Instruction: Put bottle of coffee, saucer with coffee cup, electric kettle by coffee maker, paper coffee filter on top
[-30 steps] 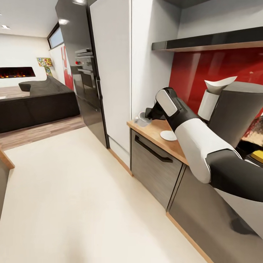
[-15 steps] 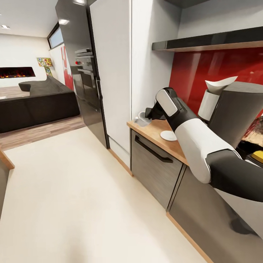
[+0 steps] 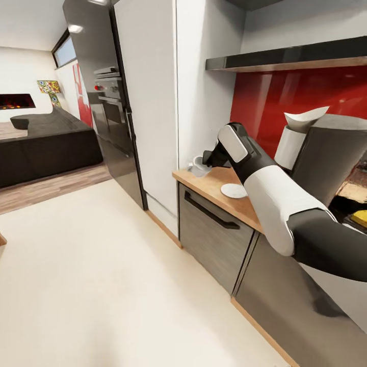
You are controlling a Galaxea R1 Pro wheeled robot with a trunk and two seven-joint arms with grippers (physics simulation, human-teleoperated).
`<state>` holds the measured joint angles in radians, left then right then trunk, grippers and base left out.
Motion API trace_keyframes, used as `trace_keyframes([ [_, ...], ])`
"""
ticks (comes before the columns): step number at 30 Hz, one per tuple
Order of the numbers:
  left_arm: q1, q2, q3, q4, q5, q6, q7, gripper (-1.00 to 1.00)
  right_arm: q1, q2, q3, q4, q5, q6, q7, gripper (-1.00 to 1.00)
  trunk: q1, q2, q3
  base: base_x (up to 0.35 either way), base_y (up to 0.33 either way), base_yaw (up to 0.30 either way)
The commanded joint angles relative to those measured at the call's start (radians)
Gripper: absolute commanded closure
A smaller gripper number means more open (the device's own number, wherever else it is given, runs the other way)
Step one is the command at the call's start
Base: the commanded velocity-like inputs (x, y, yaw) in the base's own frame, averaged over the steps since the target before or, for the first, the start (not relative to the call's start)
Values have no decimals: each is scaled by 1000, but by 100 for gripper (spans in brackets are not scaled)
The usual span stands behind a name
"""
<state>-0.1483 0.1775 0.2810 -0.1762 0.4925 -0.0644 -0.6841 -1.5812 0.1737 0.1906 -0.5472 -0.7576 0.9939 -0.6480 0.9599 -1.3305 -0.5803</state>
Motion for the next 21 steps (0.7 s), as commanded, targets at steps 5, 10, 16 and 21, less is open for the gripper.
trace_keyframes([
  [5,0,0,-3,1,5,-5,-3,-100,0,0,4,0,-11,0,-9,100,0,-1,-1,3,3,-217],
  [10,0,0,-4,1,5,-5,-2,-100,0,0,4,0,-11,0,-9,100,0,-1,-1,67,60,-44],
  [16,0,0,-3,1,5,-5,-3,-100,1,0,4,0,-11,0,-9,100,0,-1,-1,111,97,-128],
  [21,0,0,-3,1,5,-5,-3,-100,2,0,3,0,-12,0,-8,100,0,-1,-1,20,20,-63],
])
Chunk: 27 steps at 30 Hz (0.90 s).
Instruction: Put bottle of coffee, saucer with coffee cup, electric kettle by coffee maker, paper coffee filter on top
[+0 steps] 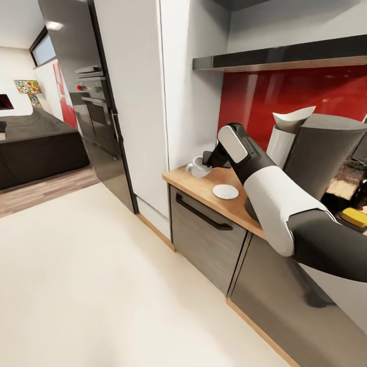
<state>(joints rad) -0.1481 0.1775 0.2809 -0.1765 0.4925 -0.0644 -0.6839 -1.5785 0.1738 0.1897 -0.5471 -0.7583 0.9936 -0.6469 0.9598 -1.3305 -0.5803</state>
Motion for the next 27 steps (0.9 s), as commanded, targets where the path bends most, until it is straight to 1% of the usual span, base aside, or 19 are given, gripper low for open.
trace_keyframes([
  [1,-1,0,-3,2,4,-5,-3,-100,0,0,4,-1,-11,1,-8,100,0,-1,-1,115,120,-13],
  [5,-1,0,-3,2,4,-5,-2,-100,0,-2,3,-1,-13,0,-8,100,0,-1,-1,173,177,-5],
  [7,-1,0,-3,2,4,-5,-2,-100,0,-2,3,-1,-23,0,-8,100,0,-1,-1,226,221,-1],
  [9,-1,0,-3,1,4,-5,-2,-100,0,-2,4,-1,-43,1,-8,100,0,-1,-1,242,232,0],
  [14,-1,0,-3,2,4,-5,-3,-100,1,-2,4,-1,-52,1,-8,100,0,-1,-1,183,177,-14],
  [18,-1,0,-3,2,4,-5,-3,-100,2,-2,4,0,-54,1,-8,100,0,-1,2,49,47,-147],
  [24,-1,0,-3,2,4,-5,-3,-100,3,-2,4,1,-55,1,-8,100,0,-1,7,5,6,-229],
  [27,-1,1,-4,2,4,-4,-3,-100,3,-2,4,1,-55,1,-8,100,0,-1,8,0,133,-111],
])
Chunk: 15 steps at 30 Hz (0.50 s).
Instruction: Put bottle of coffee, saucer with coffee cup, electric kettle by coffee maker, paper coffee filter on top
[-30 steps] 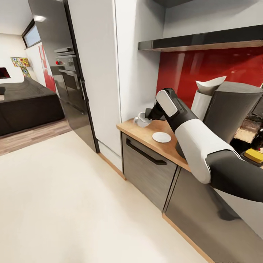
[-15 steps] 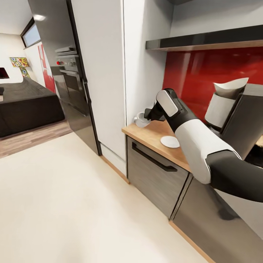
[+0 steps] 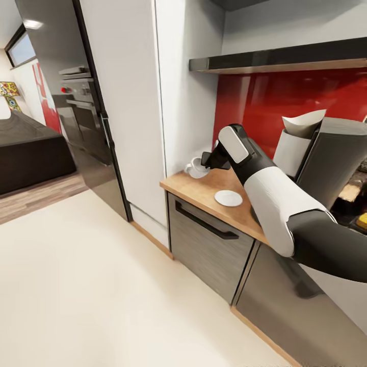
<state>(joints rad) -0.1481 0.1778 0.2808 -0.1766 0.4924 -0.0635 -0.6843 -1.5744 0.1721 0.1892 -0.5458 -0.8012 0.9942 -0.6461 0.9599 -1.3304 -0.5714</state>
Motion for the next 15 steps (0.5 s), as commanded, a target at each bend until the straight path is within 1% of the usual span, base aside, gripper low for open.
trace_keyframes([
  [1,-1,1,-3,2,5,-4,-3,-100,-1,0,4,0,-12,0,-9,100,0,-1,-1,0,237,-49],
  [5,-1,1,-3,2,5,-4,-3,-100,-1,0,4,0,-12,0,-9,100,0,-1,-1,0,280,-25],
  [7,-1,1,-3,2,5,-5,-3,-100,-1,0,4,0,-12,0,-9,100,0,-1,-1,0,194,-90],
  [10,-1,1,-3,2,5,-5,-3,-100,-1,0,4,0,-12,0,-9,100,0,-1,0,0,89,-177],
  [15,-1,1,-3,2,5,-5,-3,-100,0,0,4,1,-12,0,-9,100,0,-1,0,0,25,-231],
])
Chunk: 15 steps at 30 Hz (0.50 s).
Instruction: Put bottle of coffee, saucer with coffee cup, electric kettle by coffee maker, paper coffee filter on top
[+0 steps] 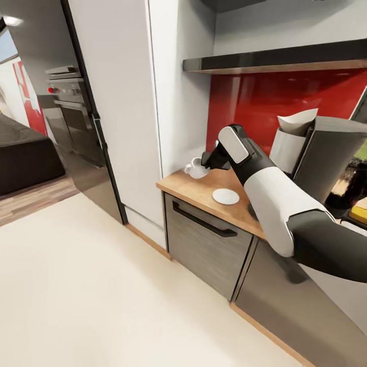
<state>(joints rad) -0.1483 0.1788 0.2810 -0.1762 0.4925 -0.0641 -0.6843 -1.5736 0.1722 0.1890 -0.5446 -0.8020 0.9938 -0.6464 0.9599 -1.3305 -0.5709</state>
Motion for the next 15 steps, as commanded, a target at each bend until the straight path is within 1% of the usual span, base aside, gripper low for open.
trace_keyframes([
  [1,0,1,-3,1,5,-5,-3,-100,-1,0,4,0,-11,0,-9,100,0,-1,-1,0,7,-246],
  [5,0,1,-3,1,5,-5,-3,-100,0,0,4,0,-11,1,-9,100,0,-1,-1,0,13,-243],
  [7,0,1,-3,1,5,-5,-3,-100,0,0,4,0,-11,0,-9,100,0,-1,-1,42,96,-164],
  [10,0,0,-3,1,5,-4,-3,-100,0,0,4,0,-11,0,-9,100,0,-1,-1,153,194,-63],
  [15,0,1,-3,1,4,-4,-3,-100,0,0,4,0,-11,0,-9,100,0,-1,-1,223,241,-32],
])
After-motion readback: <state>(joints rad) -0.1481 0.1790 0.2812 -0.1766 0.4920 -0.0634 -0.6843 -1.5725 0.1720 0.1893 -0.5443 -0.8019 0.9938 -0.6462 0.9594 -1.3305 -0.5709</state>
